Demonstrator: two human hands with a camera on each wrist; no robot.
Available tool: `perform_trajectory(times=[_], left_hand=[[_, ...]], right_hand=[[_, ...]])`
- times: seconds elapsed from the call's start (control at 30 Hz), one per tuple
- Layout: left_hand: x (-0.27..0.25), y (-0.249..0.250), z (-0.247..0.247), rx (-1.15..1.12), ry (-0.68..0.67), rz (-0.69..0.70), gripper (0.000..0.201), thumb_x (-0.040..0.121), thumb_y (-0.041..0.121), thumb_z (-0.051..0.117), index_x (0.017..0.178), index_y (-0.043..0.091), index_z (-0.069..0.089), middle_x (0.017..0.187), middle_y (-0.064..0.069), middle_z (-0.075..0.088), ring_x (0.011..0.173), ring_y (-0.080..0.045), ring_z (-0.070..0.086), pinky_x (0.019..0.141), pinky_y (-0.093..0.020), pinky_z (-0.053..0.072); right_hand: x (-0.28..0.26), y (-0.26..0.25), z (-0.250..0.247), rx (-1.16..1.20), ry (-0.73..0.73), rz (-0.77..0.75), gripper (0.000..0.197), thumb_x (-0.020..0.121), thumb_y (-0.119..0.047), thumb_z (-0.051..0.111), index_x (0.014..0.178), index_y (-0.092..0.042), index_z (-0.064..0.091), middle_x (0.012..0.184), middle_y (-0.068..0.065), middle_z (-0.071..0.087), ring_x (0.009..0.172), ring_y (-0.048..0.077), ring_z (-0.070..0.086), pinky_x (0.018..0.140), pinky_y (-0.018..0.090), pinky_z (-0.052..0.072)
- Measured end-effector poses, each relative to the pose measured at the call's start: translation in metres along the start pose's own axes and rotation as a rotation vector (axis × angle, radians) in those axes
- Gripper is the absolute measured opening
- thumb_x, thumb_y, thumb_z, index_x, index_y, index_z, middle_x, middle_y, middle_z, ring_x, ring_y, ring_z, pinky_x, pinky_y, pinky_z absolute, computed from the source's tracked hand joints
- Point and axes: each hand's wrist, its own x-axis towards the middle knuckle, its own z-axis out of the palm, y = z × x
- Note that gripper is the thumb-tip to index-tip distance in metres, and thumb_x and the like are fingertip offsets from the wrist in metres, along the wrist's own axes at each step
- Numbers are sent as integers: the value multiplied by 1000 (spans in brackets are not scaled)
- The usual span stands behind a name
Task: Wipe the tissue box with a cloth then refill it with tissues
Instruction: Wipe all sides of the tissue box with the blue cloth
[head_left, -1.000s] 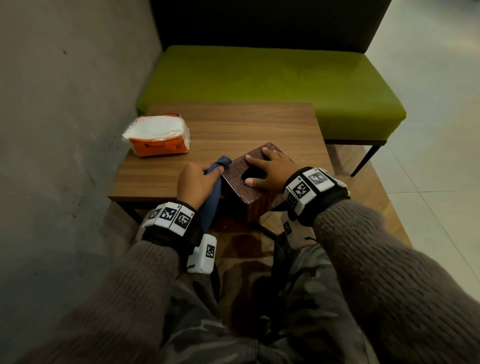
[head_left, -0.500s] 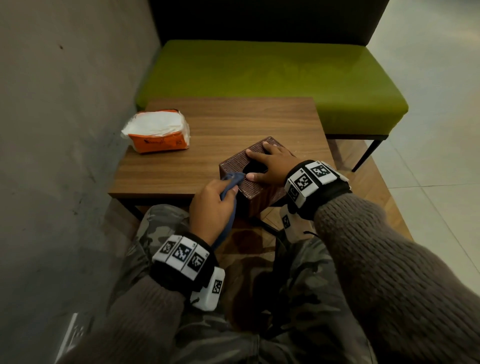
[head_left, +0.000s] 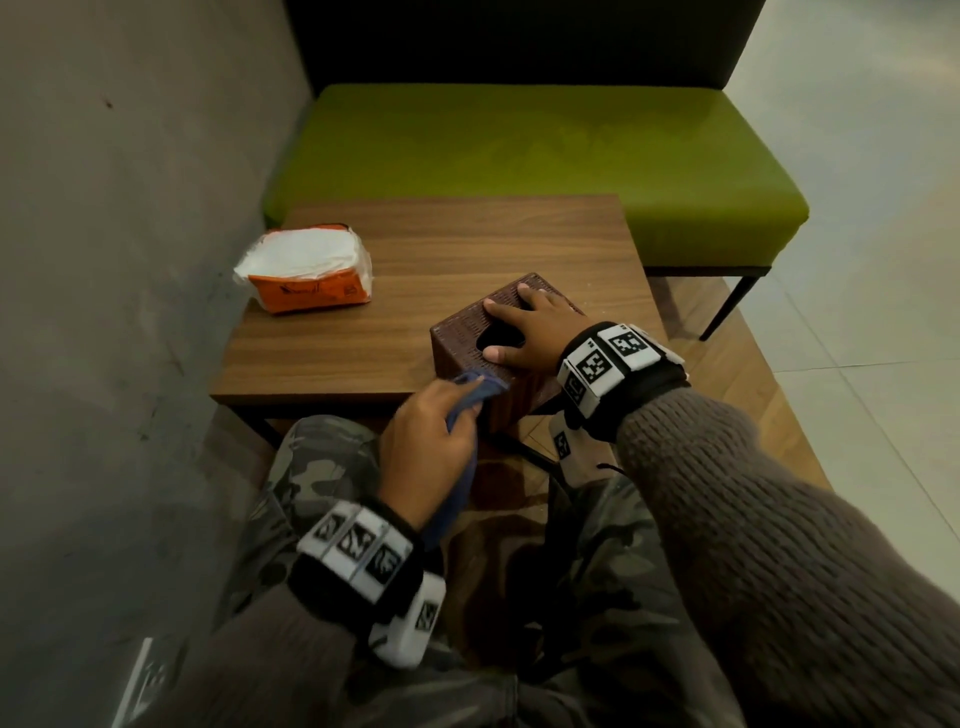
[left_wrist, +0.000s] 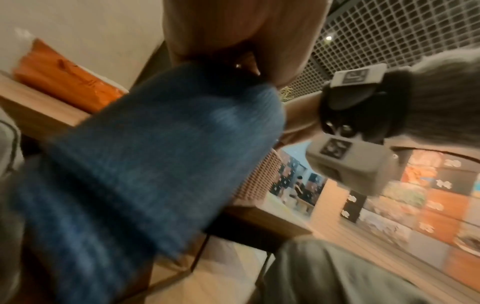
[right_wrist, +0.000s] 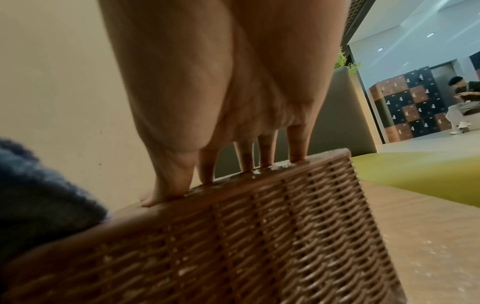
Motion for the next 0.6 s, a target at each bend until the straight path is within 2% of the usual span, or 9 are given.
perform_trajectory(times=[0.1,0.17,0.2,0.33,0.5,0.6], left_hand=[[36,-6,-7,36,56,-174,23,91,22,54,111,23,65,103,-4,67,96,-23,61,83,-38,49],[44,-6,-9,54,78,-206,25,90,21,55,113,23,65,105,-6,67,97,-26,61,82,-36,48],[38,-3,-7,59,66,-199,26,90,21,55,114,22,64,107,-5,66,98,-25,60,82,-37,48],[-7,8,4,22,-3,1,25,87,17,57,110,19,66,102,-1,65,93,-17,60,79,-39,51],[27,6,-6,65,64,-168,23,91,20,54,110,21,66,104,-5,65,95,-22,60,82,-40,49],[5,19,-1,75,39,-104,22,89,21,56,109,19,66,101,-3,64,91,-20,59,77,-38,50]], right_hand=[[0,-3,0,-1,-1,9,72,92,-60,44,151,-40,9,162,5,-5,148,30,-2,119,51,9],[0,-4,0,4,-2,13,72,91,-60,44,151,-40,9,162,5,-5,148,30,-1,119,51,9],[0,-3,0,6,-2,15,72,91,-60,44,151,-40,9,162,5,-5,148,30,-1,119,52,9],[2,-1,-1,3,3,11,73,90,-62,45,151,-41,10,162,5,-3,148,30,1,118,51,10],[2,-6,1,-10,5,42,74,90,-63,43,151,-40,10,162,7,-2,148,31,1,118,53,13],[2,-7,-1,-11,10,51,74,90,-64,43,151,-39,10,162,7,0,147,32,2,117,54,14]])
